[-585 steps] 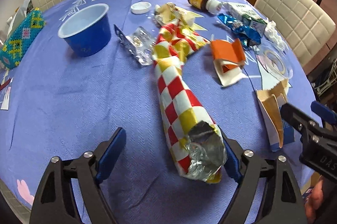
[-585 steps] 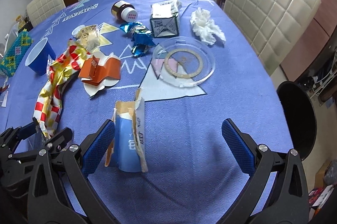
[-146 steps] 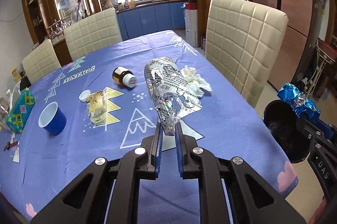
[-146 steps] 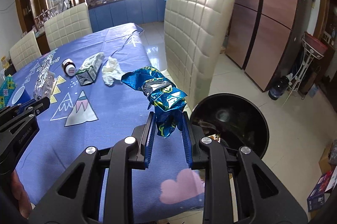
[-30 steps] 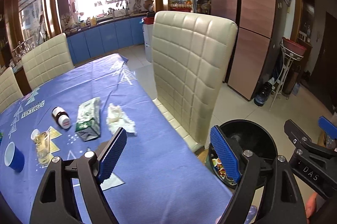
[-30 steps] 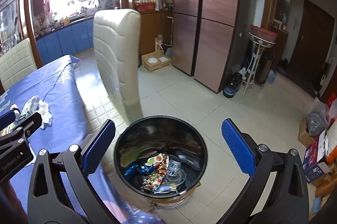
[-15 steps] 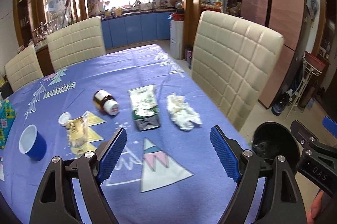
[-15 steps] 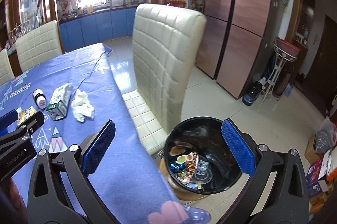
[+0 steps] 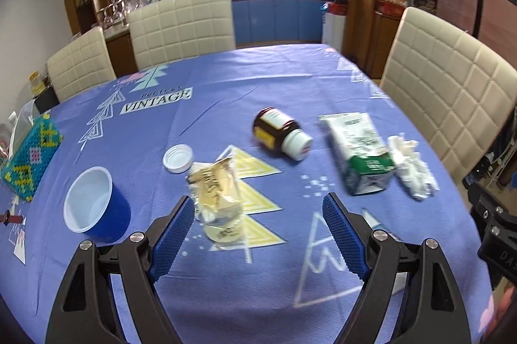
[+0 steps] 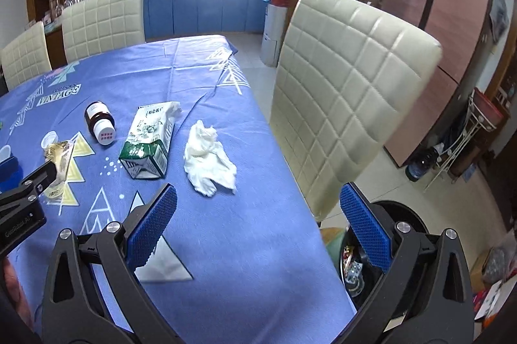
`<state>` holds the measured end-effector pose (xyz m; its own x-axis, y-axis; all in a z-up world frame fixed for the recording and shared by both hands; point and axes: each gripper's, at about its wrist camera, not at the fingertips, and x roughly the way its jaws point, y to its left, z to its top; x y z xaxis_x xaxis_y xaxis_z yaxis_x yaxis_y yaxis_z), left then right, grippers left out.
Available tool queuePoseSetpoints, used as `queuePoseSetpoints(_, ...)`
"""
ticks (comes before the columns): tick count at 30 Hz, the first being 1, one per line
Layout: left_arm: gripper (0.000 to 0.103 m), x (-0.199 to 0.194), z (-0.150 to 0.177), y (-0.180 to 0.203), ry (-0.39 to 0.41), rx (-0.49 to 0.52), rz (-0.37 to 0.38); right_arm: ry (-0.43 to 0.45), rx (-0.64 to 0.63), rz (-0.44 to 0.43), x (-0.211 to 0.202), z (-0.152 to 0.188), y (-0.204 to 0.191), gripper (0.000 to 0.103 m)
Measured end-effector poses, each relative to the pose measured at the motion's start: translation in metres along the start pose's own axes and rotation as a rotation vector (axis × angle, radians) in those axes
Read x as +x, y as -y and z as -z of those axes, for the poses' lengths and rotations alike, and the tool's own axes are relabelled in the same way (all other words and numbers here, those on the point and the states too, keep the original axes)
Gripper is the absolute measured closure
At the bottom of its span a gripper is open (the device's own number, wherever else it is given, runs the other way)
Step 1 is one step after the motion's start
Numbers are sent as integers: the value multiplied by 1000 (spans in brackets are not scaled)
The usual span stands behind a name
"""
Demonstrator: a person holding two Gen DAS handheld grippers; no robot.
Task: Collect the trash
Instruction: 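Move both tools back over the table, then grasp the yellow bread bag with the left tool while the right tool grasps the white tissue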
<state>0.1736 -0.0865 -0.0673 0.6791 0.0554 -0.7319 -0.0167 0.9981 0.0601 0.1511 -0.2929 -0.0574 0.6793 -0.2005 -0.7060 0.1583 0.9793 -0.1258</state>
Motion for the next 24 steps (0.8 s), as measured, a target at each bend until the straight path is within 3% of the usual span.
queuePoseSetpoints(11, 24, 52, -17, -7, -71, 5, -47, -110, -73, 20, 75, -23, -28, 4)
queuePoseSetpoints(14, 23, 62, -19, -8, -86, 0, -52, -144, -80, -1, 90, -24, -31, 10)
queuePoseSetpoints(18, 24, 73, -17, -14, -111, -20, -63, -180, -84, -63, 104, -22, -35, 31)
queuePoseSetpoints(20, 24, 79, -15, -17, -133, -31, -72, -187, -83, -115, 105, -20, -38, 47)
queuePoseSetpoints(21, 24, 83, -14, -19, -147, -40, -81, -192, -86, -147, 104, -19, -41, 65)
queuePoseSetpoints(22, 24, 86, -13, -21, -154, -47, -81, -197, -89, -173, 103, -19, -43, 74)
queuePoseSetpoints(24, 30, 90, -10, -23, -151, -51, -78, -195, -108, -161, 97, -16, -48, 81)
